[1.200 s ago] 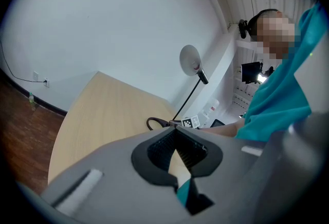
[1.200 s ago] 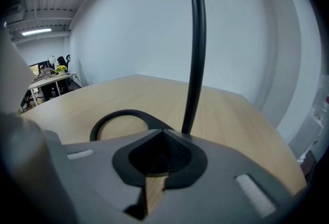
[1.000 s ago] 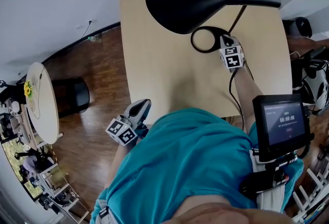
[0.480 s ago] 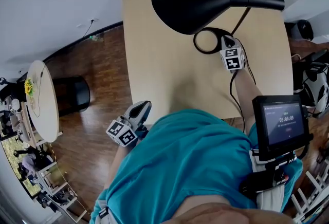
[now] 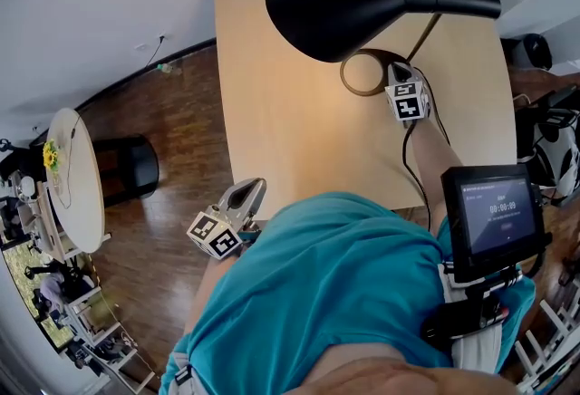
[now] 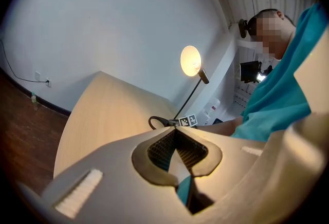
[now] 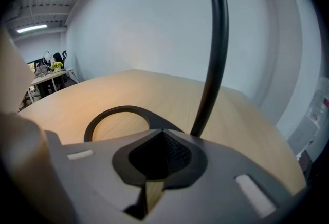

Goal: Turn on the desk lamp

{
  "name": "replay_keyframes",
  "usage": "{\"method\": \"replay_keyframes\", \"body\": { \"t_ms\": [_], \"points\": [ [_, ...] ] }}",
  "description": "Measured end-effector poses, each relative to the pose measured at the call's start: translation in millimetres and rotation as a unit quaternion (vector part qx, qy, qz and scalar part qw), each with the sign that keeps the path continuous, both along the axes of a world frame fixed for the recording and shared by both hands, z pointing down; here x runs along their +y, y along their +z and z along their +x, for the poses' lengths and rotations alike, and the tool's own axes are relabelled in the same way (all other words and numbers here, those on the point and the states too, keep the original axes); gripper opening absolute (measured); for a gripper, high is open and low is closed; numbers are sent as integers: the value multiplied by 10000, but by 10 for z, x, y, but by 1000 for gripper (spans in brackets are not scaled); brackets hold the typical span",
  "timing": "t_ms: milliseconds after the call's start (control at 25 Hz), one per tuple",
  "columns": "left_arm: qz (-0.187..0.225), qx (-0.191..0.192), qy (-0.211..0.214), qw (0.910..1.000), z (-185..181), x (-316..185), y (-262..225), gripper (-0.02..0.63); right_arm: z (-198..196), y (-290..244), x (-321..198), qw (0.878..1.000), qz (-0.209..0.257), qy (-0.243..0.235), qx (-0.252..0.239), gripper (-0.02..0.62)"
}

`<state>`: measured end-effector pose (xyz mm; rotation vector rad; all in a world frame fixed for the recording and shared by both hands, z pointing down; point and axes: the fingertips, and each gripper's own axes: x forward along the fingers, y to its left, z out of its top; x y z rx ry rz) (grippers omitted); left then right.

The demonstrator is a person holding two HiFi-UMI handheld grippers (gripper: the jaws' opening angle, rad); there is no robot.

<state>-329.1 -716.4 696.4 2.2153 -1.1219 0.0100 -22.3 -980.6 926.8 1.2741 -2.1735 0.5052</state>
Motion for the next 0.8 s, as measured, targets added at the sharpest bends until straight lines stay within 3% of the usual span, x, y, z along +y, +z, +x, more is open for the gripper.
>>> {"method": "replay_keyframes", "body": {
  "t_ms": [160,280,560,800],
  "points": [
    [12,-5,41,10000,32,-18,9,0,-13,27,0,9999,-115,32,-110,2],
    [60,-19,41,10000,80,9,13,0,-56,-128,62,9992,173,-57,-369,2],
    [243,8,130,9996,448,36,-46,0,-369,-839,618,9864,828,-926,-1080,2],
    [450,36,136,9989,957,218,-172,0,-464,-1442,1198,9649,1206,-1706,-1593,2]
  ]
}}
